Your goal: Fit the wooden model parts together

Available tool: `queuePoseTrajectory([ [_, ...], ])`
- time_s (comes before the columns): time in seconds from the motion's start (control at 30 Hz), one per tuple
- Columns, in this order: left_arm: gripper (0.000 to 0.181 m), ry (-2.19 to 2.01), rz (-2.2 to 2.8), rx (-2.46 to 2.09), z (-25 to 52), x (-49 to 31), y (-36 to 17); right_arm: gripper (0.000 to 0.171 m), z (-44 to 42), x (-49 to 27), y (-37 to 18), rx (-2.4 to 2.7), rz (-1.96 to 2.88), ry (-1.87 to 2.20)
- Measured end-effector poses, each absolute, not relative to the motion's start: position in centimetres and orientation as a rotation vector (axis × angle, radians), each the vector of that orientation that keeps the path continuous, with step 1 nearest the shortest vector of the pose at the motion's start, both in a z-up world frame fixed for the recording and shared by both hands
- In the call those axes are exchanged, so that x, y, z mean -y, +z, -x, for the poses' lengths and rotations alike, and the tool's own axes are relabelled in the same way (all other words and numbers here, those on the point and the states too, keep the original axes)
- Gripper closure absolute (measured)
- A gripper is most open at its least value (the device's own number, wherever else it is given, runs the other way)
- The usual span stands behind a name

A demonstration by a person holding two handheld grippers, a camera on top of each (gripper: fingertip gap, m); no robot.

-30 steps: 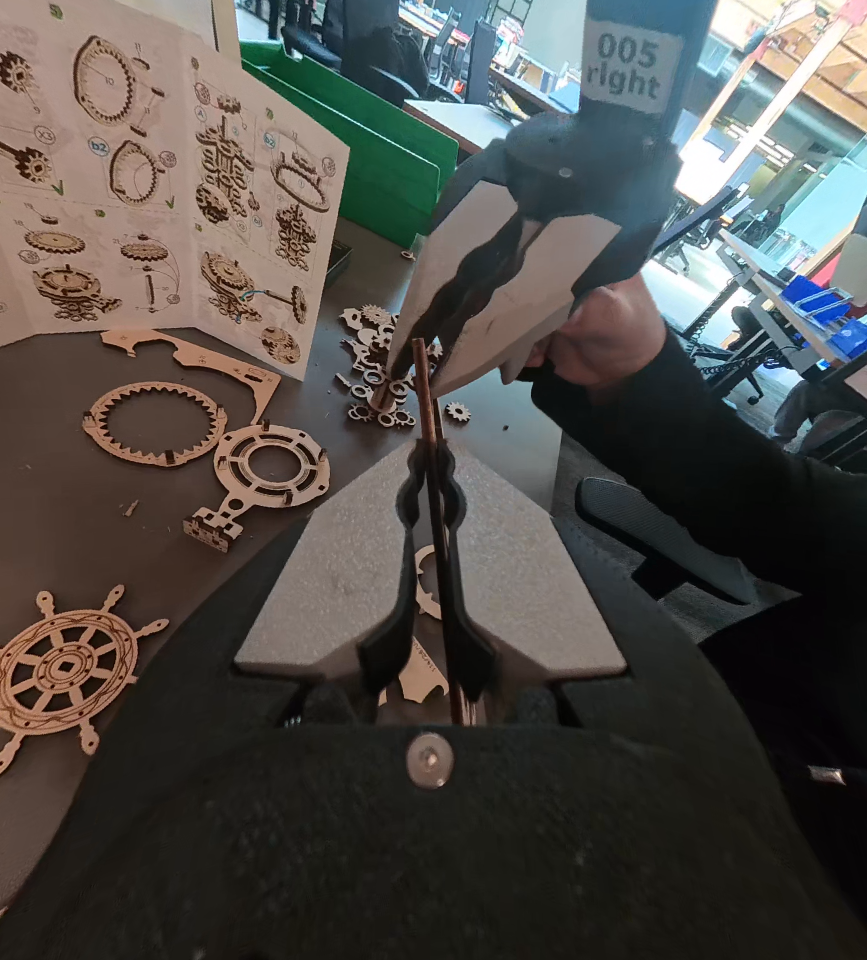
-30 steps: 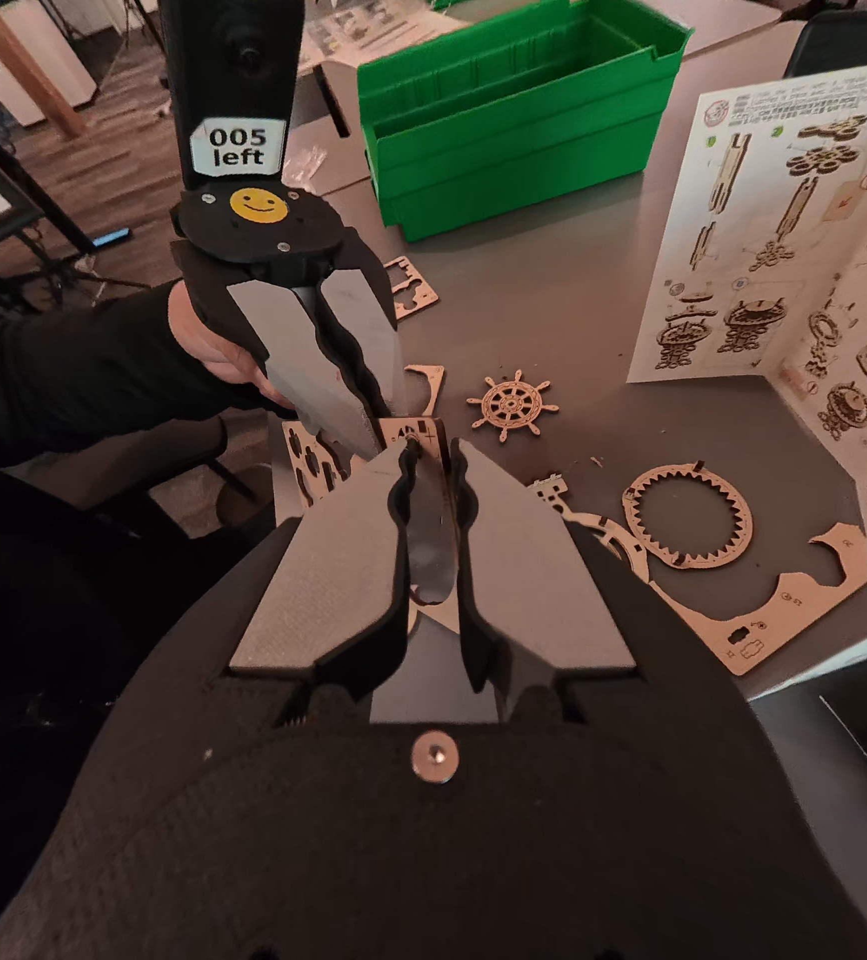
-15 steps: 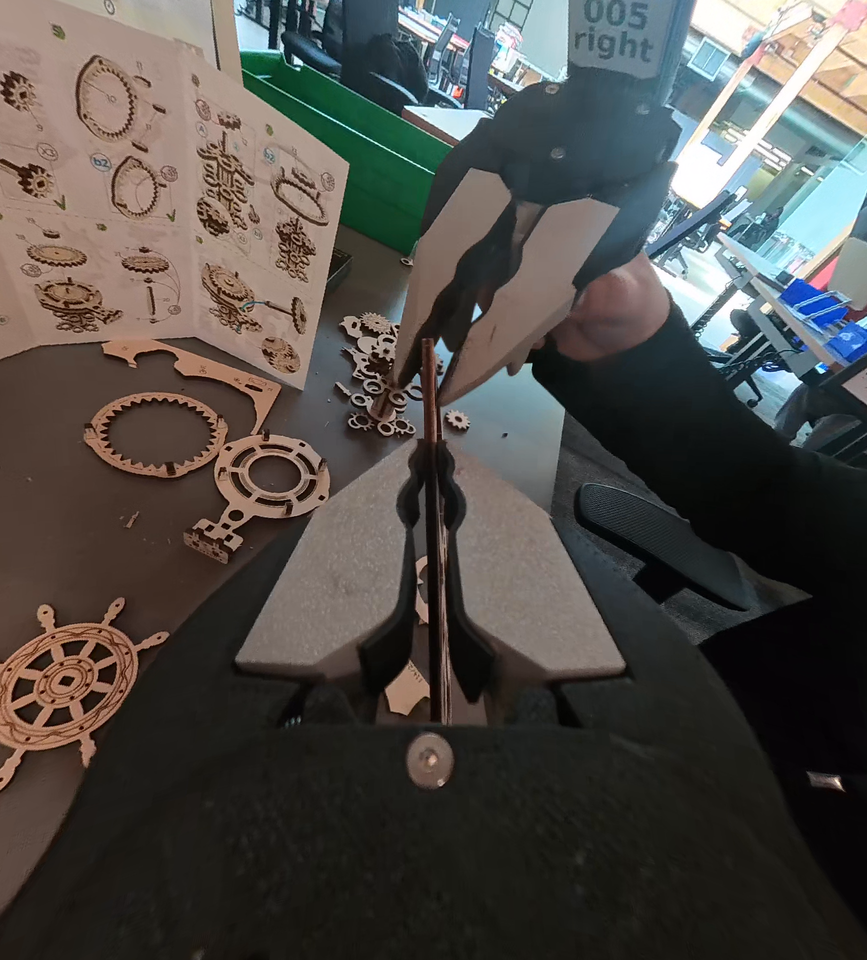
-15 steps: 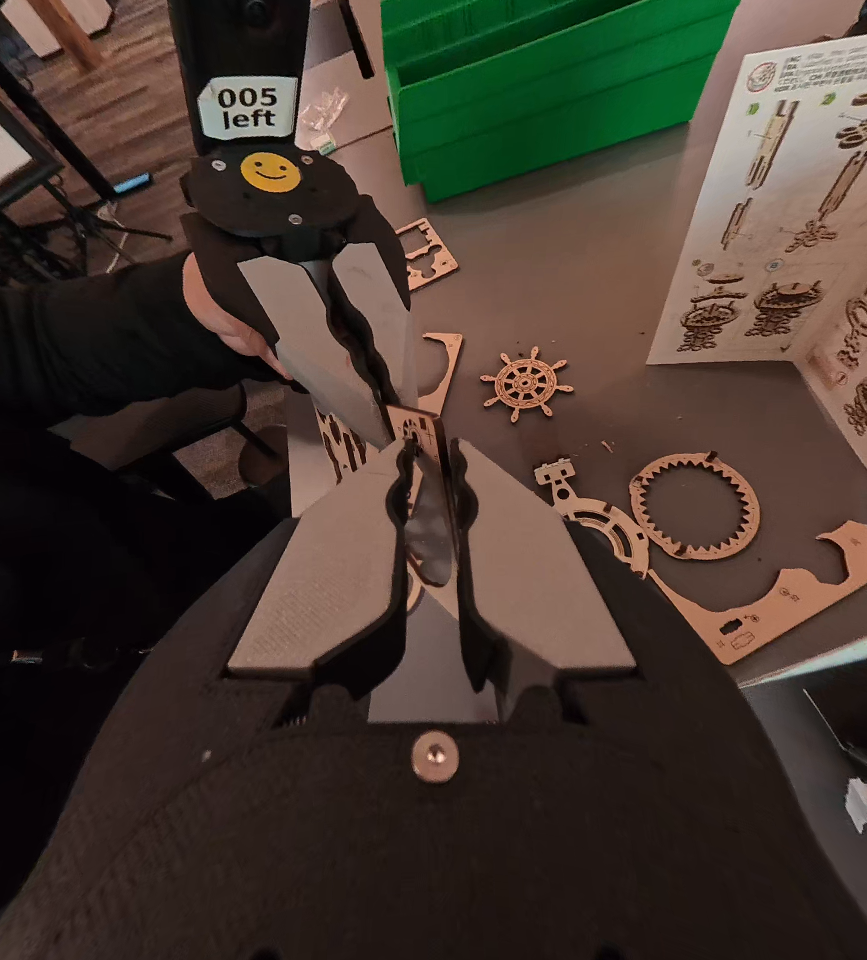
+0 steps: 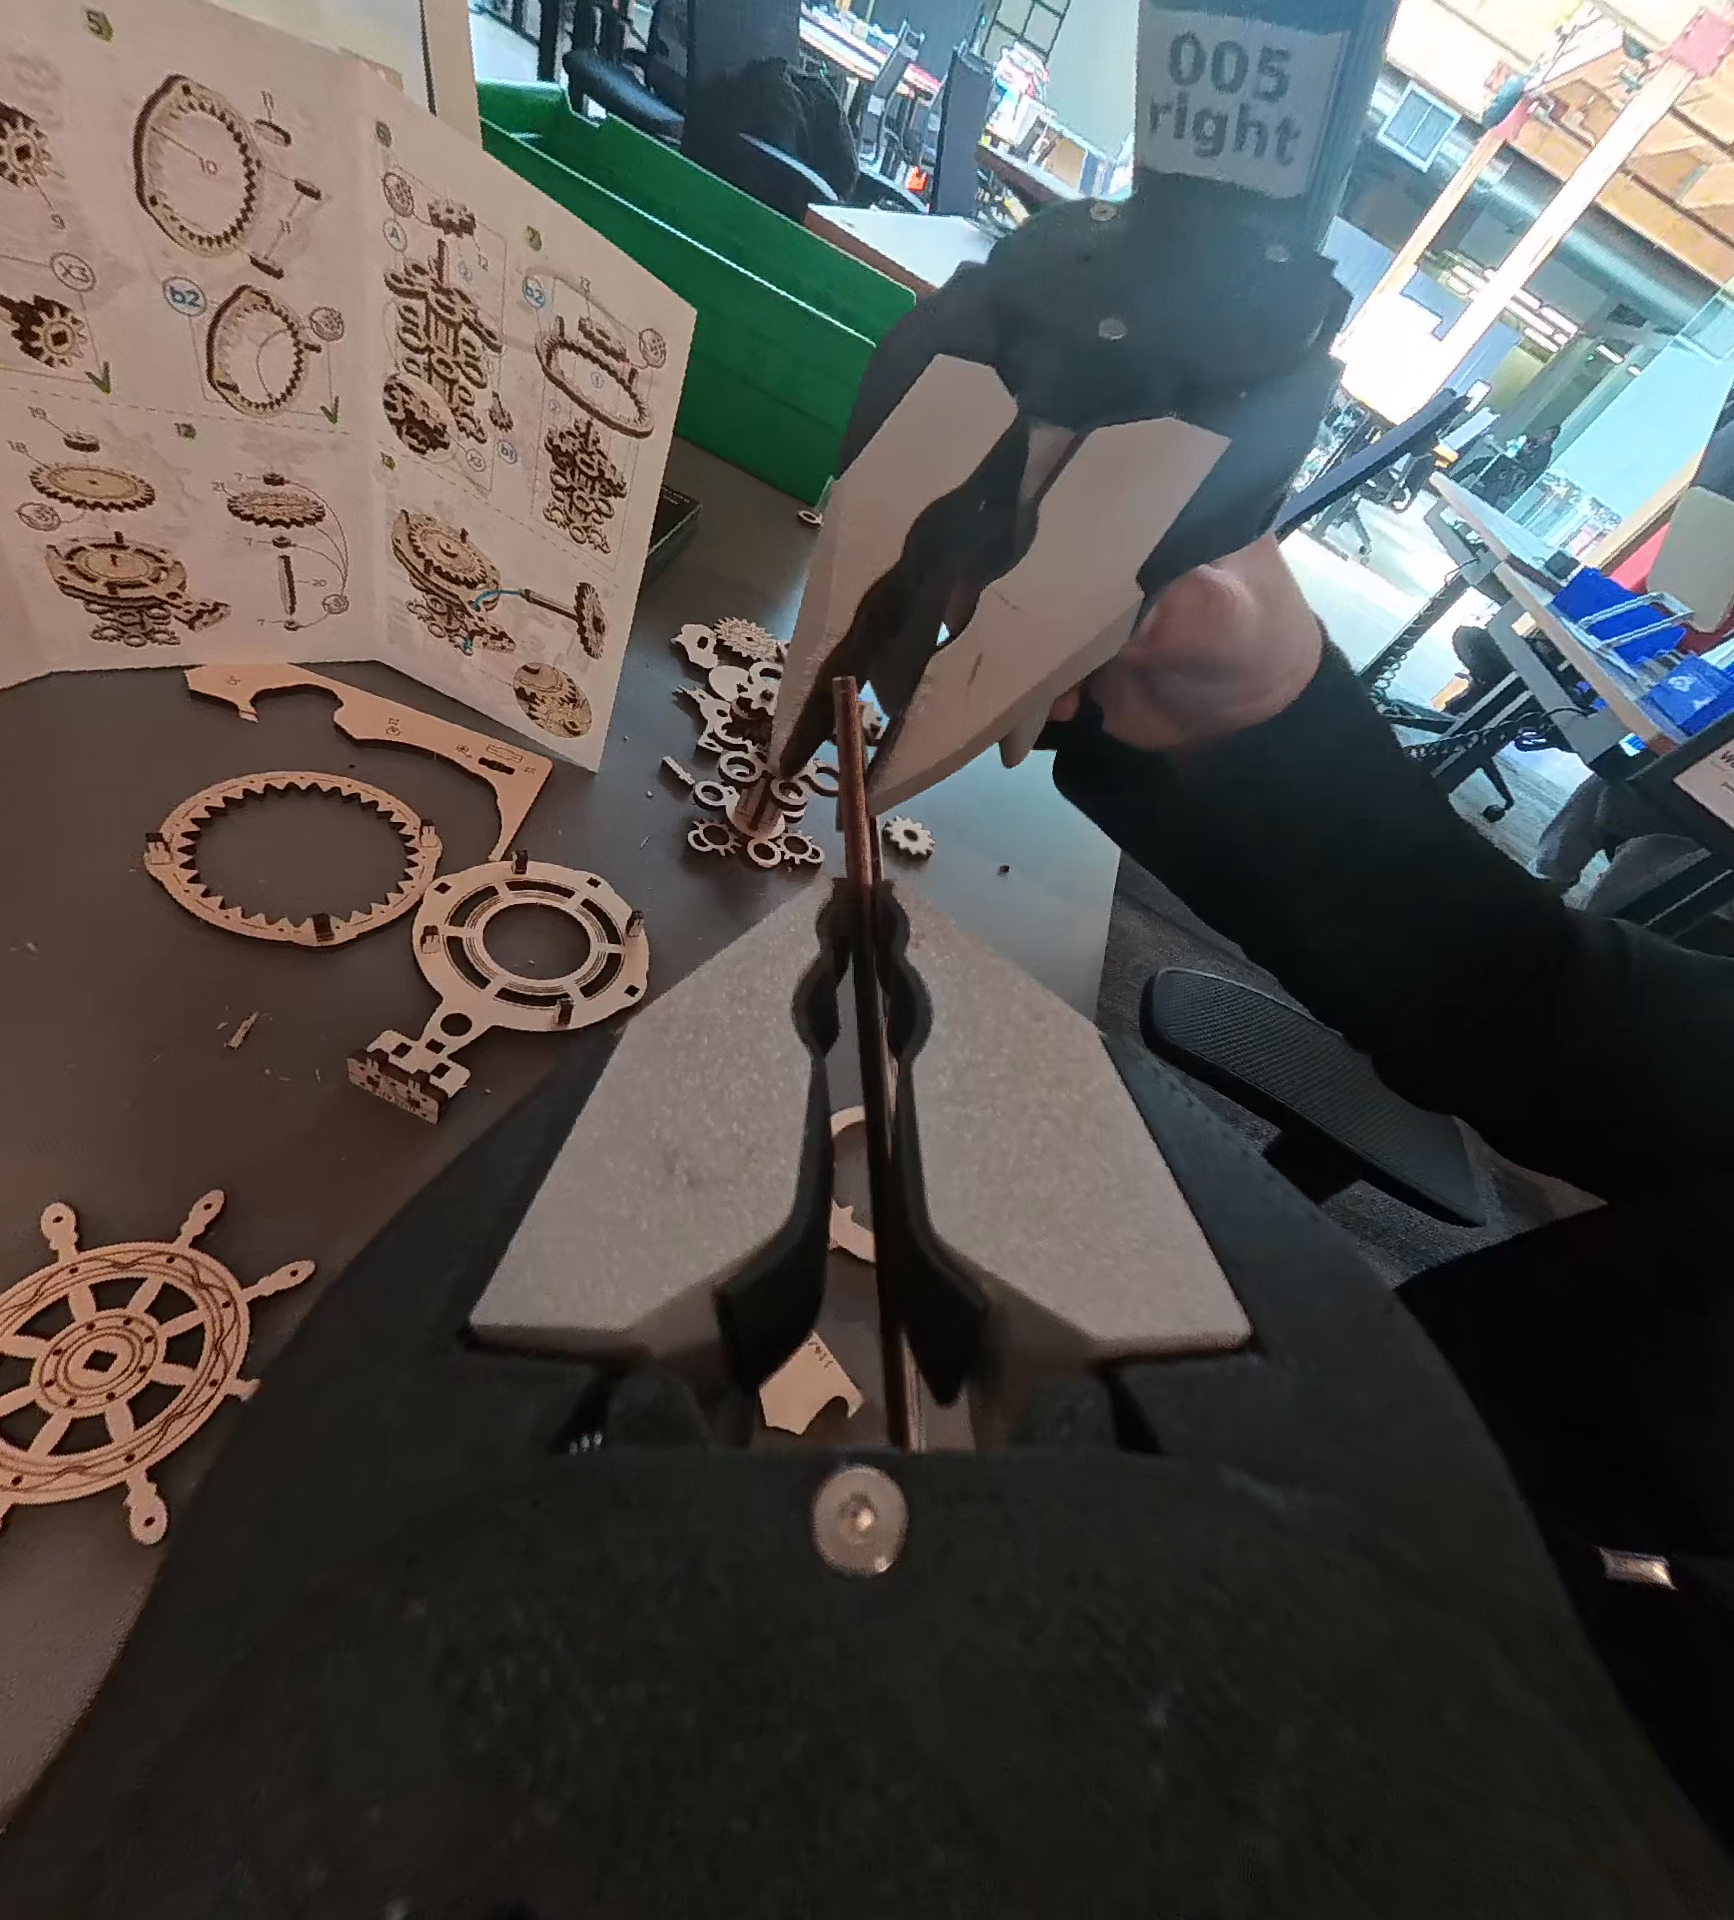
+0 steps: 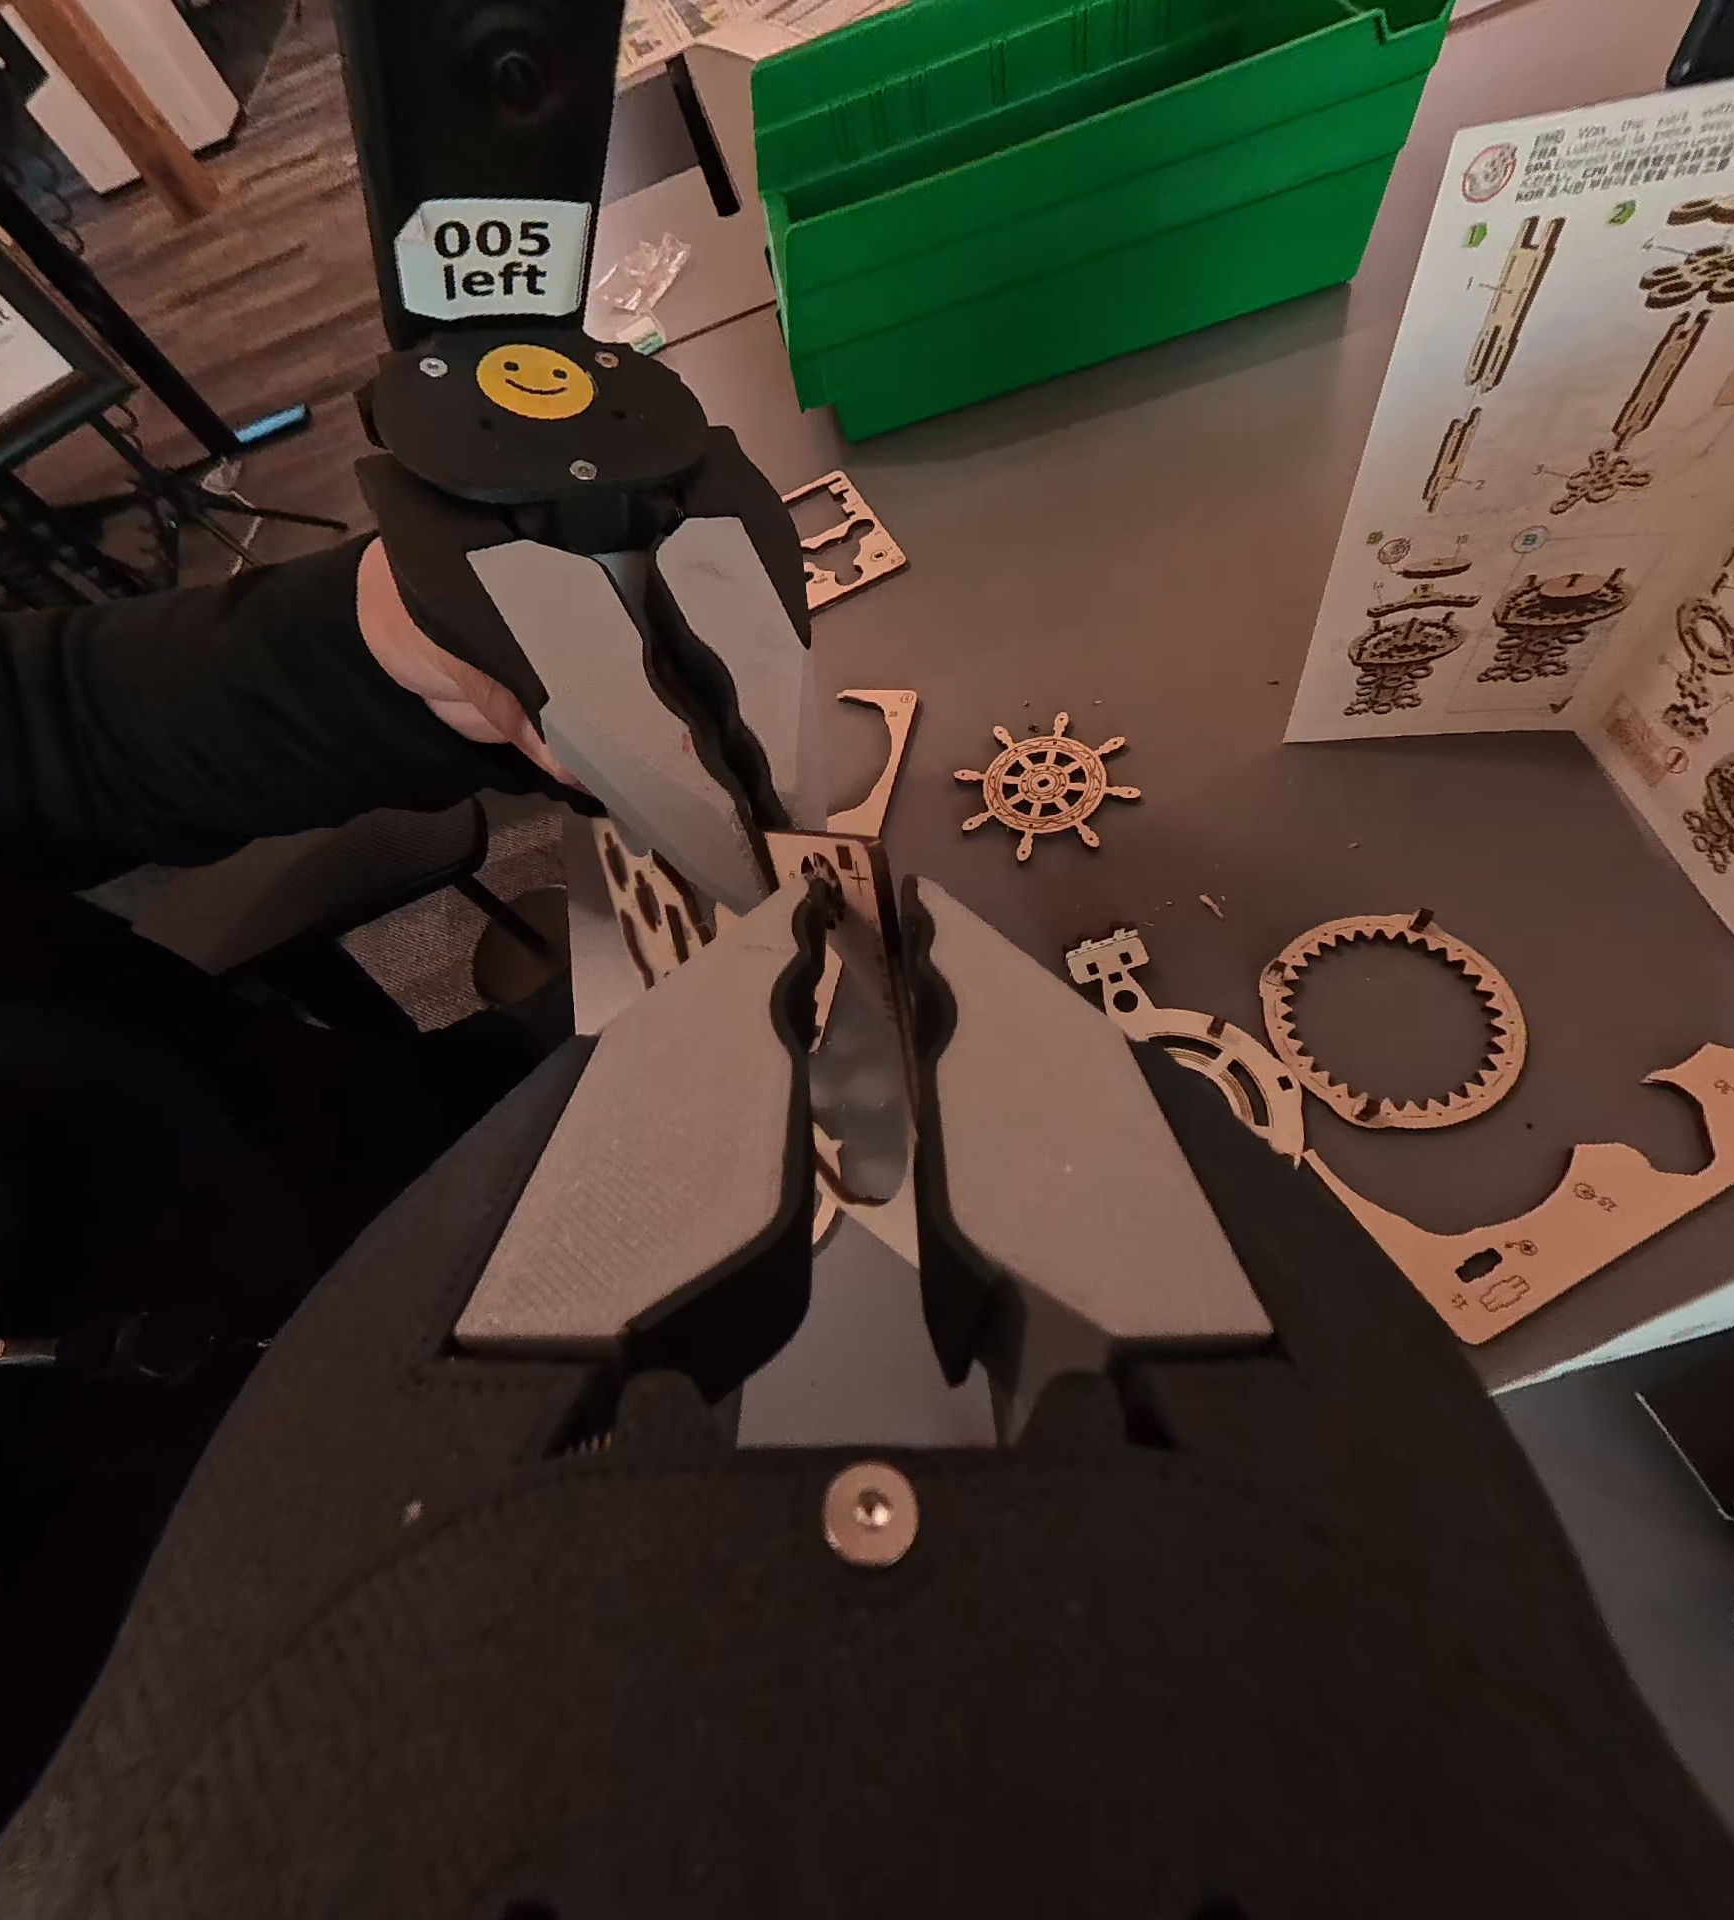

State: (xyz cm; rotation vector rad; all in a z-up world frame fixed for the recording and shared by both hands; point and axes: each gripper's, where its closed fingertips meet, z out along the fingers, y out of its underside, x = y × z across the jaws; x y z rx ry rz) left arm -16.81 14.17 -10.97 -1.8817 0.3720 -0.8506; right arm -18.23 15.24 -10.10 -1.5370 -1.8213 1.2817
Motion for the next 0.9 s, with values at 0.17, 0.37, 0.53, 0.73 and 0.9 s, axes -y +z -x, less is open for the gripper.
queuePoseTrajectory([
  [0.17,0.180,-0.842,1.898,-0.367,16.9,-14.3,-11.7,0.159,18.4,-15.4,-10.9,1.810,1.556,1.225],
  [0.37,0.181,-0.827,1.906,-0.337,17.4,-14.6,-11.8,0.159,18.9,-15.8,-11.1,1.772,1.562,1.078],
  [0.53,0.181,-0.867,1.881,-0.308,17.7,-14.5,-11.6,0.157,19.2,-15.7,-10.8,1.751,1.524,1.011],
  [0.73,0.181,-0.872,1.857,-0.317,17.1,-14.3,-11.1,0.161,18.6,-15.4,-10.2,1.707,1.558,1.297],
  [0.9,0.181,-0.877,1.864,-0.301,17.2,-14.4,-11.3,0.160,18.7,-15.6,-10.4,1.672,1.578,1.322],
])
